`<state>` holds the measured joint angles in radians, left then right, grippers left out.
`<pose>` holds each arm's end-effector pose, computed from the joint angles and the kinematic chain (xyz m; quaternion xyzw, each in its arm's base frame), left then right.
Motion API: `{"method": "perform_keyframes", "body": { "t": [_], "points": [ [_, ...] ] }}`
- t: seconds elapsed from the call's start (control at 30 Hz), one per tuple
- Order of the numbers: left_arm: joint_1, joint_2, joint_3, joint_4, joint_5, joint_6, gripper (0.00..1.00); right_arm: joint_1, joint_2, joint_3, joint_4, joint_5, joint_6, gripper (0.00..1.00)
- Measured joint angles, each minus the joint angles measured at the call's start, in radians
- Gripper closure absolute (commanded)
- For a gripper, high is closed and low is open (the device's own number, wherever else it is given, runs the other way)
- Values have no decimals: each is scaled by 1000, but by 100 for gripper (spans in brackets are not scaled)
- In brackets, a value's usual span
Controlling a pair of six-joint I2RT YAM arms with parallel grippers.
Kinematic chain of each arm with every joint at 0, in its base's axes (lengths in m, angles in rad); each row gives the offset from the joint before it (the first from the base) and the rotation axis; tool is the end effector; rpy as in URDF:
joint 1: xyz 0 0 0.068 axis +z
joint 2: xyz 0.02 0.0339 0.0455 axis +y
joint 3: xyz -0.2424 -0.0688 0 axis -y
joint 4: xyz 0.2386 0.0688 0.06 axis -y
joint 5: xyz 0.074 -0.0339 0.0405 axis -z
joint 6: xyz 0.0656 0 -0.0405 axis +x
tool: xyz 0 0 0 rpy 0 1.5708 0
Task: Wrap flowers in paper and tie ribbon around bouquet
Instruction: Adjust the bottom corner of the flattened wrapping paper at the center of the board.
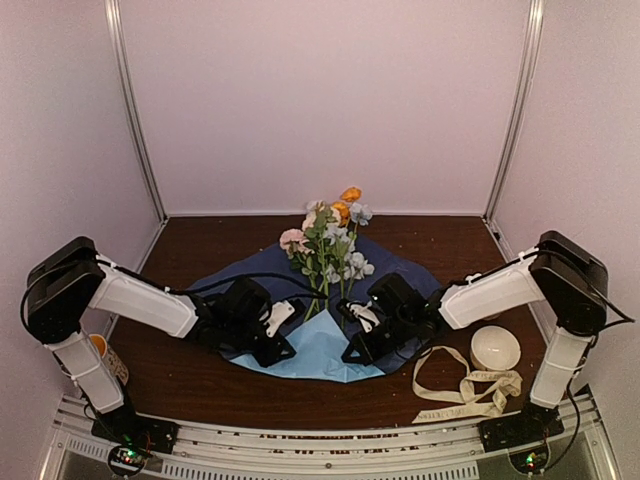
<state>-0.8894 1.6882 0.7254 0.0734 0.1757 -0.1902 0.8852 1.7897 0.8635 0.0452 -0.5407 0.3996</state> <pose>0.1934 -0.2567 0.0850 0.3491 0.8721 -0.2420 0.2430 0.1935 0.2899 0.0950 -0.3057 0.8586 0.3964 0.1103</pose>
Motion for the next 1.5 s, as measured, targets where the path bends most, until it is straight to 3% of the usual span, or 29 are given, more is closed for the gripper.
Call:
{"method": "perform_keyframes", "body": {
  "t": [0.33, 0.57, 0.7, 0.8, 0.87, 0.93, 0.97, 1.07, 1.2, 1.37, 1.5],
  "points": [
    [0, -5, 28, -77, -98, -42, 67, 15, -21, 55, -196, 163, -58, 93],
    [-1, -26, -3, -58, -113, -80, 66, 66, -307, 108, -315, 397, -204, 73],
    [-1, -34, -33, -8, -113, -105, 66, 141, -504, 144, -226, 520, -387, 47],
    [-1, -34, -35, -3, -114, -116, 65, 158, -611, 139, -80, 581, -529, 5],
    [-1, -37, -43, 8, -114, -123, 65, 156, -642, 117, 32, 634, -570, 0],
    [-1, -40, -54, 24, -116, -132, 64, 149, -645, 96, 106, 671, -585, 8],
    [-1, -42, -57, 29, -117, -137, 64, 145, -636, 97, 115, 674, -583, 25],
    [-1, -46, -57, 18, -122, -156, 63, 138, -566, 153, 66, 648, -536, 63],
    [-2, -48, -36, -31, -136, -186, 63, 140, -449, 231, 3, 537, -327, 99],
    [-2, -50, -33, -51, -140, -213, 63, 149, -348, 134, 38, 449, -48, 100],
    [-2, -51, -30, -59, -142, -227, 63, 153, -158, 135, 44, 354, 118, 100]
  ]
}}
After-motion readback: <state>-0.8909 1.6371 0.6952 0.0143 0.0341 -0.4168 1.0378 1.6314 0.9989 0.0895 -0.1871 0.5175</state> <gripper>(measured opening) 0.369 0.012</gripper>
